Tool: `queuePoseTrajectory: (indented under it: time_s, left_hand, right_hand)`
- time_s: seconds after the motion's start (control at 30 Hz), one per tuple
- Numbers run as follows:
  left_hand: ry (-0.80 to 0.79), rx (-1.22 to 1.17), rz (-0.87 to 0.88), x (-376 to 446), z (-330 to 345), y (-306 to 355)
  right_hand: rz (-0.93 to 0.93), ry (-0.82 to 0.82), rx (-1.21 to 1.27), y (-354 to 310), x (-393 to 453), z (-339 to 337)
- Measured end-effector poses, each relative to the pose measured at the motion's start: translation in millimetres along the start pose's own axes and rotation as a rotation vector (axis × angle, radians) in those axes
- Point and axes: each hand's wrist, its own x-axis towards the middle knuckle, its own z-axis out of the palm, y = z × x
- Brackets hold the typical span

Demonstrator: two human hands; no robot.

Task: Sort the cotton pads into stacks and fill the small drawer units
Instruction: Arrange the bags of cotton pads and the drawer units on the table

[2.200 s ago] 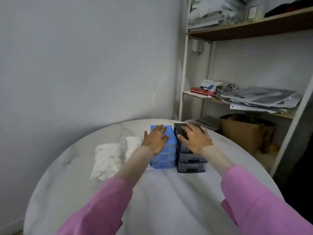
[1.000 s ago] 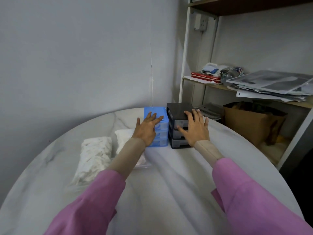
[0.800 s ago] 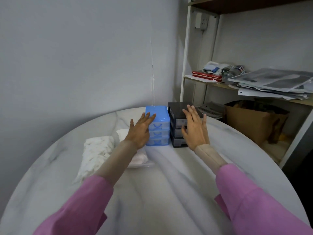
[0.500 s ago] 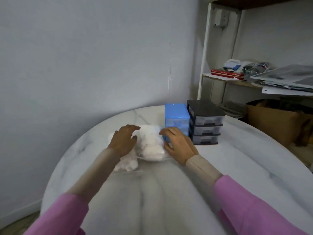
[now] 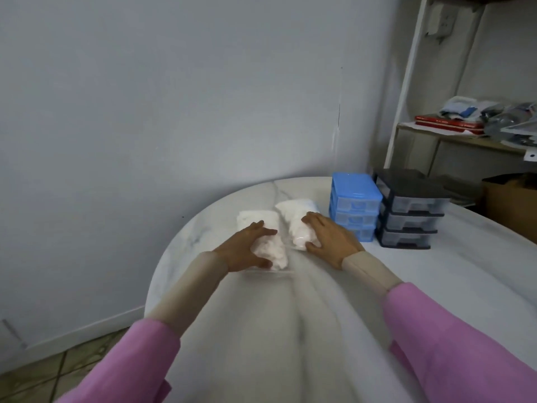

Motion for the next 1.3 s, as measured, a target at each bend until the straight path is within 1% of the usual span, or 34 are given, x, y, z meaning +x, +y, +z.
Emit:
queuePoseTrajectory:
  time_s: [0.13,0.23,0.4,0.5,0.6,0.77,0.87,1.0,1.1,1.23,1.3]
  left_hand:
    - [0.031,0.042,-0.033,22,2,-8]
    - [0.127,0.121,-0.065,37,3,-13]
    - [0.386,0.344,-0.098,46,11,-7]
    - [0.456,0.328,-0.146,47,19,-4]
    - [0.467,0.25,-0.124,45,27,1]
    - [0.505,0.075,0.088,38,40,16]
    - [0.518,0.001,0.158,34,48,26]
    - [0.518,-0.049,0.193,27,54,40]
    - [0.501,-0.077,0.204,20,60,46]
    - [0.473,-0.072,0.165,7,72,50]
    - [0.512,-0.044,0.151,3,75,53]
  right_hand:
    - [0.039,-0.114,0.056,-1,8,-1]
    - [0.061,-0.183,-0.025,-2,11,2]
    - [0.077,-0.067,-0.027,-1,15,9]
    - [0.057,-0.026,-0.001,7,12,11]
    - [0.02,0.025,0.09,13,5,11]
    - [-0.023,0.121,0.186,19,-7,9]
    - [-0.06,0.161,0.203,21,-15,12]
    - [-0.081,0.204,0.225,27,-28,12]
    - [-0.079,0.199,0.209,32,-39,13]
    - [-0.095,0.176,0.175,33,-51,18]
    - [-0.113,0.183,0.171,33,-56,19]
